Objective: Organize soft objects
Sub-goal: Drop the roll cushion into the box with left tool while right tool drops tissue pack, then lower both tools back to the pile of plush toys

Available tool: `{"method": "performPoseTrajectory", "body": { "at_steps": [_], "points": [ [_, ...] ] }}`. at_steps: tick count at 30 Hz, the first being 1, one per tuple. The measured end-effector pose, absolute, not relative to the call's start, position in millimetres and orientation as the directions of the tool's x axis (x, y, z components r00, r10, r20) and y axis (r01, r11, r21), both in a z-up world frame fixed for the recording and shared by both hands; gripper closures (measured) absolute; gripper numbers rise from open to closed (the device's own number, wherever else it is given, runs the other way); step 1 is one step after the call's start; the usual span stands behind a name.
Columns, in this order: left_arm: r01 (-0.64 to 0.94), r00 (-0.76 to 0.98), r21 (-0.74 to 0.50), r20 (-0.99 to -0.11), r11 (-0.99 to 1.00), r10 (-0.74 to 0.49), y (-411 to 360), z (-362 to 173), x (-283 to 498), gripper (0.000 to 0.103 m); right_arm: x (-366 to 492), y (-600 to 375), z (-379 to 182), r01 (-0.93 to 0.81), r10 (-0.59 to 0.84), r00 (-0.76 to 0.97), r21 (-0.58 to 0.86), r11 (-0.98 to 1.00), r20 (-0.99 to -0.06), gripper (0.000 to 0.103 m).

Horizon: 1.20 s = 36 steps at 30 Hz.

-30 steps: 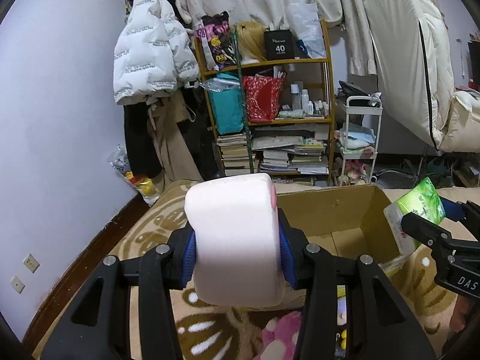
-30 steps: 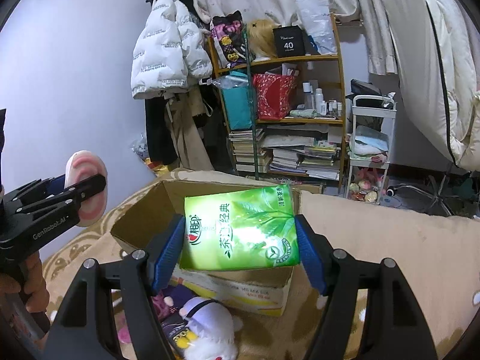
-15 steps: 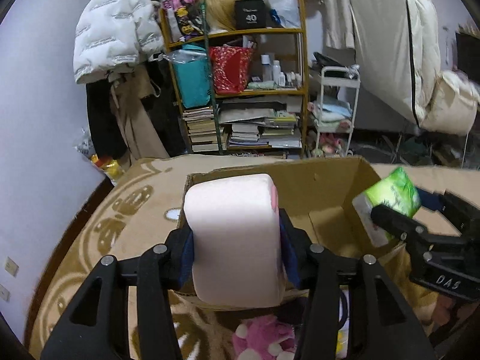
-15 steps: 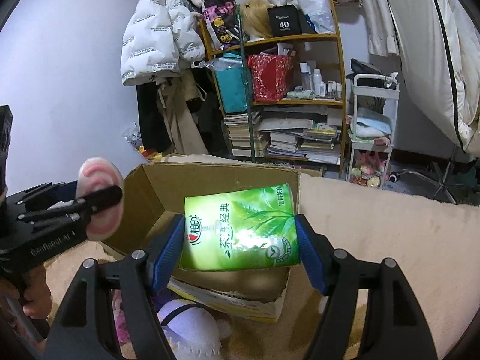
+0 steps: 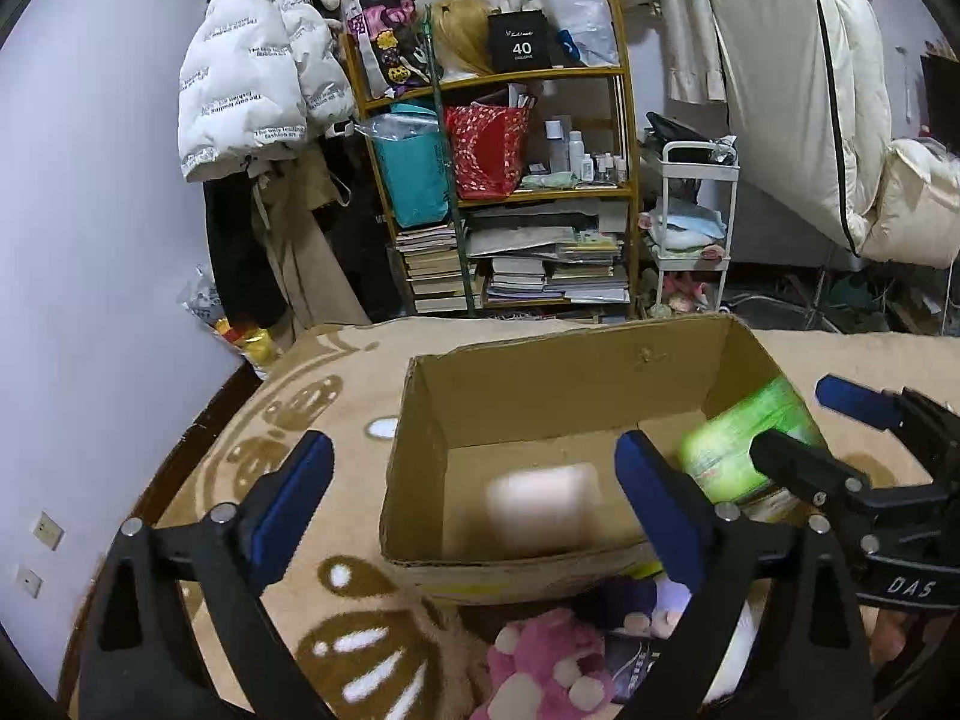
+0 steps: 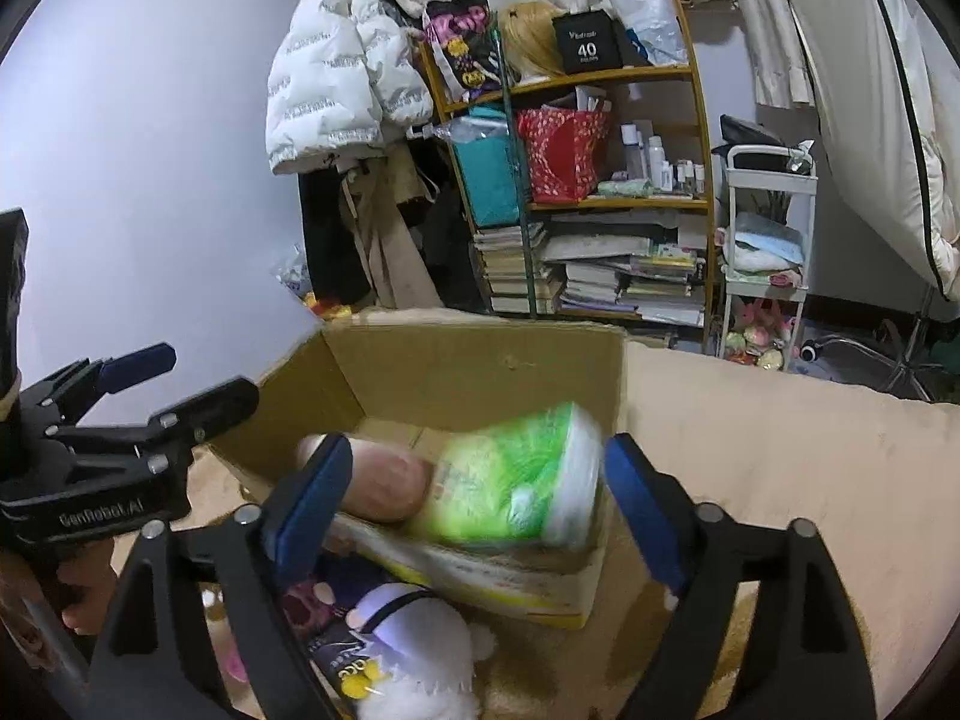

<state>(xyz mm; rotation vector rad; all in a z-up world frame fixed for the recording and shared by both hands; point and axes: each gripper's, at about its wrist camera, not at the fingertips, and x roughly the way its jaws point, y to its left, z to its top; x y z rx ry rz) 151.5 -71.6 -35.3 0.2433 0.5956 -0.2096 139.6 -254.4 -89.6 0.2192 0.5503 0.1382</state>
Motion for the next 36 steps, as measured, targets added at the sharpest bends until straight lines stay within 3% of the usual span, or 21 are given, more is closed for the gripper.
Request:
{"method": "performPoseTrajectory", "body": {
  "at_steps": [5,18,25,36],
  "points": [
    [0.254,0.811,0.186,-0.576,0.949,-0.104,-66.0,-31.5,135.2,0.004,127.0,-251.5,-81.2,-0.070,0.183,0.851,0.241,0.968,-0.492,0.000],
    [0.240,0.769,0.127,-0.630,0.962,-0.109,-27.6,-18.9,74.9,0.004,68.9,-251.7,-59.4,-0.012,0.134,0.859,0.243,0.970,-0.494,0.000],
    [0.226,0.758,0.110,-0.645,0.968,-0.103,-15.3,-11.0,48.2,0.004,42.7,-249.4,-55.3,0.031,0.103,0.827,0.228,0.973,-0.552,0.000],
    [0.238,0.695,0.095,-0.712,0.966,-0.101,-13.6,-26.2,53.3,0.004,28.0,-254.7,-66.7,0.084,0.116,0.799,0.301,0.950,-0.590,0.000]
  ]
}}
